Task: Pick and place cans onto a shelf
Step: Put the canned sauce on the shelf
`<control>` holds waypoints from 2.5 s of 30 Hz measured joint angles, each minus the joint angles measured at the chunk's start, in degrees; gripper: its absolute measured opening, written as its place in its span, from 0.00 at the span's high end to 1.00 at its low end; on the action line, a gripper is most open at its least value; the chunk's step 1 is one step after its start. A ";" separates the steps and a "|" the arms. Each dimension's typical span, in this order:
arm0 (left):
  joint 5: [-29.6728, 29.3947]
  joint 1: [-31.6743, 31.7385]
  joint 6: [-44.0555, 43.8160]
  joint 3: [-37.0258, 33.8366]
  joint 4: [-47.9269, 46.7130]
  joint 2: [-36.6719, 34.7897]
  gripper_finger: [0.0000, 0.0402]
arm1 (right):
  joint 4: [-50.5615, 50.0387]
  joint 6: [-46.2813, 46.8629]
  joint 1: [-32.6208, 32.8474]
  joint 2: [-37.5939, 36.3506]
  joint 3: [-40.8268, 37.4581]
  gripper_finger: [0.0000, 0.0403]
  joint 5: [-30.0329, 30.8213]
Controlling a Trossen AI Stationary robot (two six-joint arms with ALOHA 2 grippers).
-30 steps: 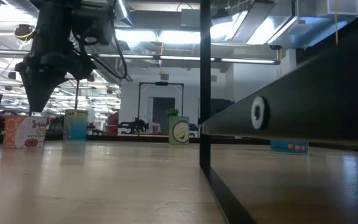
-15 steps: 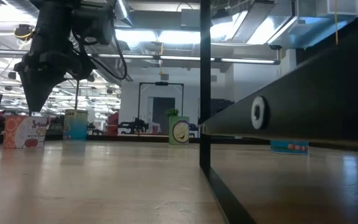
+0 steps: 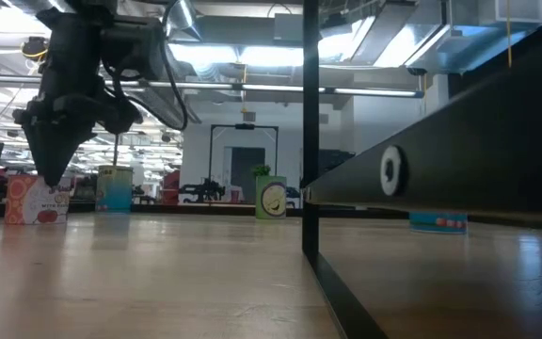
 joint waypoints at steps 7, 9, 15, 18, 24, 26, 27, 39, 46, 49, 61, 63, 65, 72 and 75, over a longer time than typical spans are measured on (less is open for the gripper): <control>-0.13 -0.02 8.26 -0.21 0.03 0.08 0.87 | -0.01 0.00 0.00 0.00 0.00 0.79 0.00; -0.23 -0.02 9.30 -0.26 0.00 0.11 0.90 | -0.02 -0.01 0.00 0.00 0.00 0.79 -0.01; -1.69 -0.04 11.75 -0.15 -1.14 0.16 0.99 | -0.02 -0.07 0.00 0.00 0.00 0.79 -0.02; -2.82 -0.42 14.19 1.67 -3.78 0.57 0.99 | -0.02 -0.74 0.00 0.00 0.00 0.79 -0.02; -3.71 -1.93 19.95 12.46 -13.53 0.43 0.99 | -0.17 -1.31 0.00 0.00 0.00 0.79 0.00; -4.14 -2.89 21.41 17.41 -16.16 0.39 0.99 | -0.26 -1.31 0.00 0.00 0.00 0.79 0.00; -4.37 -3.43 21.94 20.16 -16.81 0.41 0.99 | -0.46 -1.31 0.00 0.00 0.00 0.79 0.00; -13.39 -9.03 28.21 54.82 -24.33 3.59 1.00 | -5.06 -0.10 0.00 -0.19 -0.01 0.79 3.17; -17.17 -9.64 36.60 72.61 -27.11 14.09 1.00 | -5.03 2.78 0.00 -2.78 -0.02 0.79 4.98; -15.90 -10.02 41.39 79.94 -26.93 19.85 1.00 | -5.02 3.16 0.02 -4.06 -0.02 0.79 6.08; 0.43 -16.96 54.41 91.24 -19.01 32.79 1.00 | -4.97 2.65 0.04 -9.02 -0.02 0.79 13.38; 0.27 -18.10 54.39 91.13 -19.05 33.93 1.00 | -5.01 1.75 -0.17 -9.51 -0.02 0.79 13.88; 0.12 -18.79 54.39 91.13 -16.02 34.99 1.00 | -4.99 1.01 -0.17 -9.64 -0.02 0.79 14.22; -2.17 -19.80 56.37 91.23 -14.00 37.46 1.00 | -4.86 -6.90 -0.20 -9.53 -0.02 0.79 13.11; -1.16 -19.73 62.56 91.12 -16.00 38.30 1.00 | -4.50 -11.65 -0.20 -9.53 -0.02 0.79 13.47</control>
